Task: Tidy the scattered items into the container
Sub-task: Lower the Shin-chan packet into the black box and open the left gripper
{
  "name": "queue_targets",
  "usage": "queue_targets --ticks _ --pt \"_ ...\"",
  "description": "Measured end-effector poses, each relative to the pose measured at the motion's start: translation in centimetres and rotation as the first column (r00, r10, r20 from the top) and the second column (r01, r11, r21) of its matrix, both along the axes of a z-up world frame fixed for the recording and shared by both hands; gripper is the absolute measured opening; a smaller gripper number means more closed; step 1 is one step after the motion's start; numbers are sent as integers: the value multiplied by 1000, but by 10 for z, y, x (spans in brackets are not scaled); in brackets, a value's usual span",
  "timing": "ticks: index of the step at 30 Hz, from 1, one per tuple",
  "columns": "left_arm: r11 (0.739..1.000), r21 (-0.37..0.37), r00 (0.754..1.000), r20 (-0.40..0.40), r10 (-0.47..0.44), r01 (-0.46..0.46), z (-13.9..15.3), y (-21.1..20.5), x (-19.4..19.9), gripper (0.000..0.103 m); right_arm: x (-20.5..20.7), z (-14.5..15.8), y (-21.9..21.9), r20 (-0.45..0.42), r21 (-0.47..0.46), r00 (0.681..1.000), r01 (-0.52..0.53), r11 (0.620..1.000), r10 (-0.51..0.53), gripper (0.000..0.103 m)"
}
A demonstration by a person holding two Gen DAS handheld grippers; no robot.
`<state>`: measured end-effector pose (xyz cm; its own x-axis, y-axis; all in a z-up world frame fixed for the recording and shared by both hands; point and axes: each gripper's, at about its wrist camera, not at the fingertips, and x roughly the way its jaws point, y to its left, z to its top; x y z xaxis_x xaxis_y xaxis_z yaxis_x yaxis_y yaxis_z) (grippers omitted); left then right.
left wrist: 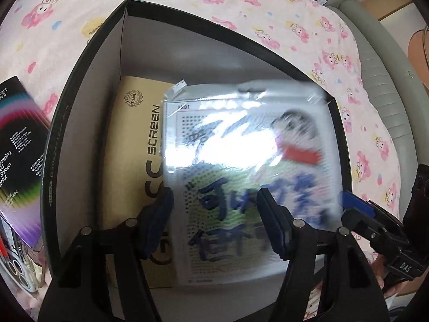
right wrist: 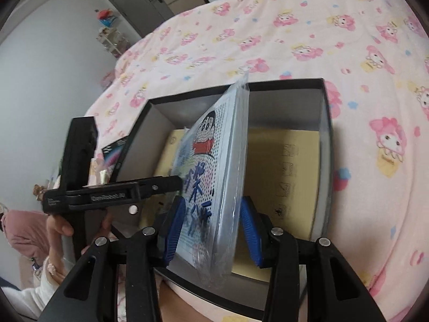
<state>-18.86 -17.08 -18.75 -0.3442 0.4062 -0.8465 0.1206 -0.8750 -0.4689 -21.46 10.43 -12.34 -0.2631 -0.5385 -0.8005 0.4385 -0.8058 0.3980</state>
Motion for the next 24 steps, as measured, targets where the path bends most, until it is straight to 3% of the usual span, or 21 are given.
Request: queue_targets --ticks 6,10,12,13,16,18,20,21,22,24 --pt "1000 -11 1000 3 15 -15 -1 4 -7 62 -6 14 0 -48 -37 999 17 999 -19 38" --pt "998 -57 999 7 37 -37 -1 8 -11 55 -21 1 -30 15 59 999 -39 997 38 38" --pt "994 -97 999 10 53 -52 -1 11 -11 44 -26 -10 -42 34 99 999 -46 994 42 38" --pt "990 -125 998 10 66 -65 -1 10 -9 38 -27 -16 -45 48 104 998 -39 994 34 38" --pt "988 -141 997 26 69 -65 -2 16 -20 36 -23 -25 -44 77 84 996 -40 996 34 38" --pt "994 -107 999 37 26 -22 -1 28 -32 33 -18 -27 -35 81 81 996 -32 996 25 38" --pt "995 25 992 75 -99 98 -6 50 -41 33 -17 -23 -21 77 67 997 5 998 -11 38" --pt "989 51 987 75 -144 140 -7 60 -42 33 -16 -22 -16 78 58 997 15 998 -20 38" --pt "989 16 987 59 -150 150 -4 67 -42 33 -15 -22 -11 79 49 997 18 999 -22 38" --pt "984 -148 995 -8 -100 98 8 65 -35 33 -14 -22 -7 89 28 996 7 1000 -10 38"
